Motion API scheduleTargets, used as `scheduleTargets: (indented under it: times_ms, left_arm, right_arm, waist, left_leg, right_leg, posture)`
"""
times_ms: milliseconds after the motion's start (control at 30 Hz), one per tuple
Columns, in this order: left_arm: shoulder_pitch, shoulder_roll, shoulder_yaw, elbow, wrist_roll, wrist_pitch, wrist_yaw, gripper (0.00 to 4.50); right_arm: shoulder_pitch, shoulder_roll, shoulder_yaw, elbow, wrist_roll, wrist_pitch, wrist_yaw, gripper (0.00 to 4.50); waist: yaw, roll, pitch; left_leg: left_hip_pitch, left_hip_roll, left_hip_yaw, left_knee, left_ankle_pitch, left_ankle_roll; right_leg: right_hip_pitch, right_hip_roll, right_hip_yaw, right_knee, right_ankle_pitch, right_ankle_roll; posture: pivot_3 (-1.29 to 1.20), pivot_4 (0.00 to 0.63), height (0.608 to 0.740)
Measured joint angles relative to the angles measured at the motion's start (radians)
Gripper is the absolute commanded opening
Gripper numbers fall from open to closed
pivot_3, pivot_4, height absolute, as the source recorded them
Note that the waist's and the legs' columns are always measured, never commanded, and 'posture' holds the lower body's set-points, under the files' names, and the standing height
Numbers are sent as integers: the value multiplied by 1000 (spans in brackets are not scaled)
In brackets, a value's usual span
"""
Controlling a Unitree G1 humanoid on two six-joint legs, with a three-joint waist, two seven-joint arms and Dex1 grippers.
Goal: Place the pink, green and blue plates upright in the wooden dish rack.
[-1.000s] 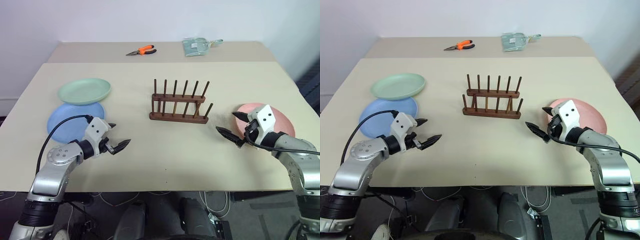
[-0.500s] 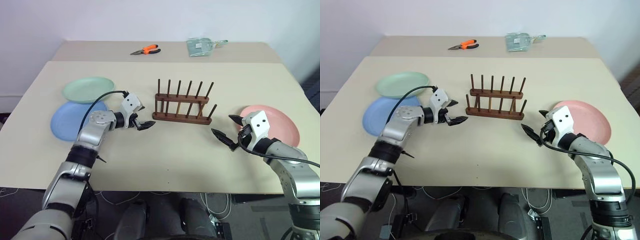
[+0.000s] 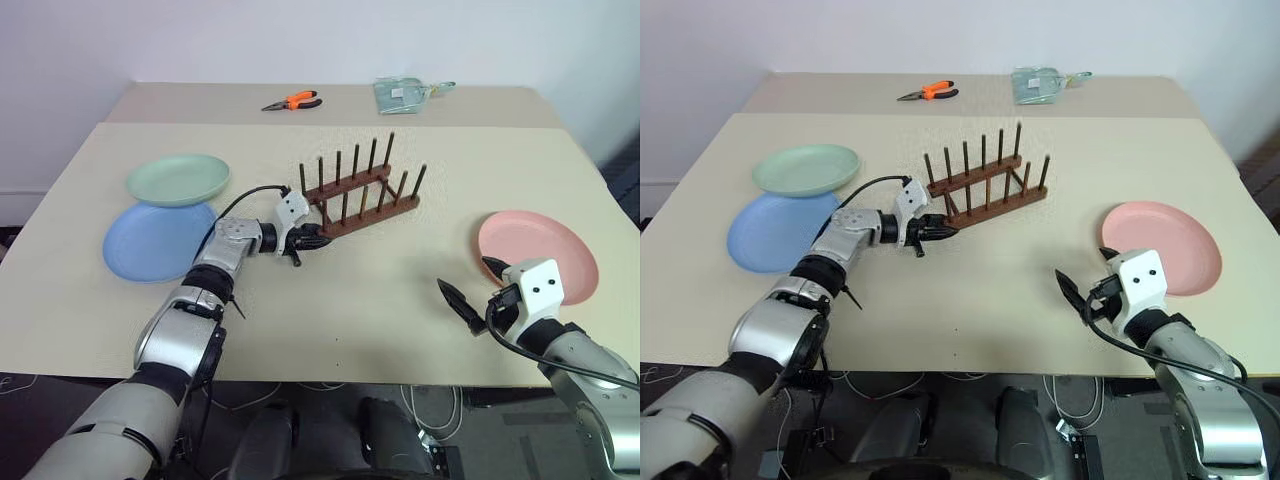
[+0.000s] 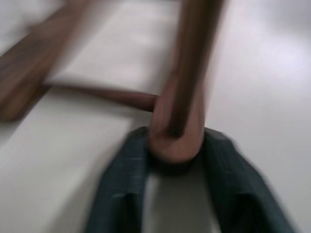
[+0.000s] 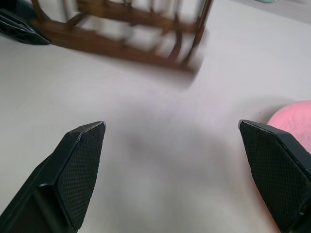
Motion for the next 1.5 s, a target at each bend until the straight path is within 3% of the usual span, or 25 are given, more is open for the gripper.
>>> scheduleTargets:
  times_ms: [200, 433, 467, 567, 600, 700, 800, 900, 967, 1000, 1233, 1367, 1500]
  left_arm:
    - [164, 43, -26, -252, 0, 0, -112, 743]
    - [414, 205, -76, -722, -27, 121, -249, 743]
    - [423, 216, -78, -746, -30, 140, -252, 1789]
    - [441, 238, -81, -791, -29, 173, -239, 3191]
    - [443, 244, -80, -800, -28, 178, -226, 3680]
    - [455, 272, -78, -838, -28, 215, -197, 3707]
    - [519, 337, -54, -918, -64, 283, -200, 2670]
    - [631, 451, -7, -1060, -121, 388, -226, 1216]
    - [697, 481, 5, -1158, -165, 476, -231, 201]
    - [720, 479, 2, -1199, -180, 510, -226, 38]
    - [762, 302, -81, -1290, -133, 532, -11, 38]
    - [702, 167, -117, -1204, -37, 481, 192, 38]
    - [631, 106, -111, -1097, 3, 461, 330, 38]
  right_arm:
    - [-74, -49, -7, 56, 1, -2, 44, 4500]
    - [-72, -118, -55, 160, -1, -25, 119, 4500]
    - [-71, -119, -62, 166, -2, -31, 124, 4500]
    - [-64, -120, -69, 180, -2, -44, 145, 4500]
    - [-60, -122, -69, 181, -2, -44, 154, 4246]
    - [-39, -142, -69, 183, -5, -45, 177, 3271]
    - [26, -167, -70, 172, 0, -38, 222, 1640]
    - [103, -192, -44, 98, 15, -3, 268, 36]
    - [118, -194, 1, 45, 18, 17, 278, 0]
    - [115, -194, 33, 26, 15, 21, 277, 0]
    - [-19, -123, 262, 59, -152, 18, 137, 0]
    - [-122, -67, 337, 141, -257, 1, 40, 0]
    - [-227, 19, 359, 248, -307, -4, -48, 0]
  waist:
    - [-2, 1, 0]
    - [-2, 1, 0]
    - [-1, 1, 0]
    - [0, 1, 0]
    - [0, 1, 0]
    - [-2, 2, -1]
    - [-11, 2, -1]
    - [-31, 4, -2]
    - [-31, 6, -3]
    - [-27, 7, -4]
    - [13, 5, -5]
    - [26, 1, -8]
    - [21, 1, -12]
  left_leg:
    - [0, 1, 0, -1, 0, 0]
    - [0, 1, 0, -1, 0, 0]
    - [0, 1, 0, -1, 0, 0]
    - [0, 1, 0, 0, 0, 0]
    - [0, 1, 0, 0, 0, 0]
    - [1, 1, 0, -1, 0, 0]
    - [2, 2, 0, -3, 0, 0]
    - [1, 4, 1, -4, -1, 0]
    - [1, 7, 1, -3, -1, 0]
    - [2, 7, 1, -2, -1, 0]
    - [-1, 2, 0, 1, -1, 0]
    - [1, 1, 0, 2, 0, 0]
    - [3, 1, 0, 1, 0, 0]
  right_leg:
    - [0, 0, 0, 0, 2, -4]
    - [0, 0, 1, 0, 2, -5]
    - [0, 1, 1, 0, 1, -6]
    - [0, 1, 1, 0, 0, -6]
    - [0, 0, 1, 0, 0, -6]
    - [0, 0, 1, 0, 0, -6]
    - [0, 2, 1, 1, 0, -7]
    - [0, 2, 1, 2, -3, -7]
    - [0, 1, 1, 1, -5, -8]
    - [0, 1, 1, 1, -5, -8]
    - [1, -2, 0, -1, -5, -8]
    - [2, -1, 0, 1, -4, -8]
    - [2, 0, 0, 2, -4, -9]
  posture:
    - [0, 150, 740]
    - [0, 150, 740]
    - [0, 150, 740]
    - [0, 150, 740]
    - [0, 150, 740]
    - [0, 150, 740]
    - [0, 150, 740]
    - [0, 150, 740]
    - [0, 150, 740]
    - [0, 150, 740]
    - [0, 150, 740]
    - [0, 150, 740]
    - [0, 150, 740]
